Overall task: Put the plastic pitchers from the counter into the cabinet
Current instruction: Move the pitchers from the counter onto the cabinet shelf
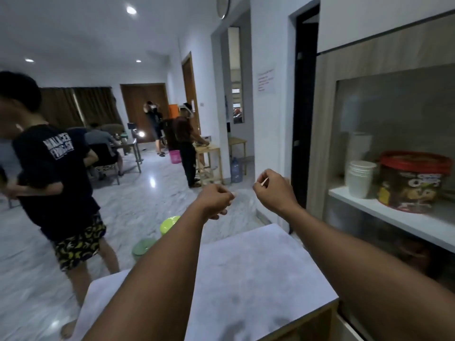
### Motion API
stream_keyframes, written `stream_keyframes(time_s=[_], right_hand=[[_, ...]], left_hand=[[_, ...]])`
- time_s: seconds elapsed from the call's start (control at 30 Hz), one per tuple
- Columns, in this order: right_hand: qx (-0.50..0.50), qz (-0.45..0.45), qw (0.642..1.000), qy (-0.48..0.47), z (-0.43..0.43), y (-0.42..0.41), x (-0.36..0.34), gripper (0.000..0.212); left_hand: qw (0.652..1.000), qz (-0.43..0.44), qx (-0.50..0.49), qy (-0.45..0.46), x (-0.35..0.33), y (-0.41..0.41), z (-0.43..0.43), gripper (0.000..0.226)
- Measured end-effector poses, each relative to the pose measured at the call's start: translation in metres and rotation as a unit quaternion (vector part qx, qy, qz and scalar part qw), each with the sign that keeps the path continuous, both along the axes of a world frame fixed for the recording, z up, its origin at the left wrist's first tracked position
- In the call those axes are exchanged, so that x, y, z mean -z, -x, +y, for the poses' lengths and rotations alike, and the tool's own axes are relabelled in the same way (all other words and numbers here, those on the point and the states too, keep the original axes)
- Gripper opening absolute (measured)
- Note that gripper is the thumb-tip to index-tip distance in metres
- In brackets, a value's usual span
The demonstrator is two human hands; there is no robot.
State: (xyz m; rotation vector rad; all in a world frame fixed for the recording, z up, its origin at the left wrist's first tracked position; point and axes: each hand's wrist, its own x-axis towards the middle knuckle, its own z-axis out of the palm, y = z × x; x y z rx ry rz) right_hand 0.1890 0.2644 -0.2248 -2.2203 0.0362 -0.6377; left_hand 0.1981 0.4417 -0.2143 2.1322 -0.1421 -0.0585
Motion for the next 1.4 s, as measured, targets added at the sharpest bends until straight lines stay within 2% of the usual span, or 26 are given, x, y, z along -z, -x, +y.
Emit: stream_keyframes(time_s=[0.13,0.23,0.4,0.5,0.6,0.67,0.77,0.87,0.97,1.1,1.17,1.3,1.4], right_hand=[[-0.089,0.095,0.991,-0.032,0.069,-0.078,0.044,0.02],[-0.134,0.169,0.975,-0.048,0.112,-0.142,0.092,0.028],[-0.197,0.301,0.931,-0.065,0.166,-0.223,0.177,0.037],[-0.242,0.376,0.892,-0.071,0.198,-0.25,0.215,0.043],[-0.272,0.404,0.87,-0.074,0.231,-0.261,0.244,0.042],[-0.269,0.4,0.873,-0.081,0.249,-0.262,0.258,0.031],[-0.24,0.387,0.882,-0.12,0.263,-0.261,0.27,0.036],[-0.234,0.38,0.886,-0.125,0.265,-0.26,0.272,0.027],[-0.22,0.377,0.892,-0.115,0.256,-0.263,0.268,0.025],[-0.174,0.373,0.901,-0.136,0.224,-0.263,0.252,0.026],[-0.156,0.368,0.904,-0.149,0.204,-0.256,0.235,0.024],[-0.118,0.335,0.921,-0.156,0.156,-0.228,0.193,0.019],[-0.069,0.313,0.934,-0.158,0.103,-0.185,0.161,0.021]], left_hand=[[0.992,0.015,-0.122,-0.01,0.044,-0.052,0.085,0.019],[0.971,0.03,-0.231,-0.053,0.09,-0.096,0.138,0.023],[0.895,0.153,-0.406,-0.104,0.183,-0.15,0.2,0.079],[0.854,0.221,-0.458,-0.105,0.225,-0.159,0.215,0.087],[0.836,0.27,-0.469,-0.089,0.26,-0.167,0.228,0.089],[0.837,0.278,-0.467,-0.071,0.279,-0.173,0.236,0.084],[0.849,0.268,-0.453,-0.052,0.296,-0.18,0.237,0.058],[0.852,0.259,-0.455,-0.024,0.305,-0.186,0.233,0.041],[0.85,0.244,-0.467,-0.003,0.303,-0.189,0.225,0.04],[0.86,0.23,-0.454,0.034,0.287,-0.189,0.211,0.051],[0.874,0.223,-0.428,0.055,0.275,-0.189,0.207,0.055],[0.91,0.213,-0.337,0.111,0.222,-0.173,0.179,0.021],[0.94,0.199,-0.247,0.122,0.185,-0.154,0.145,0.02]])
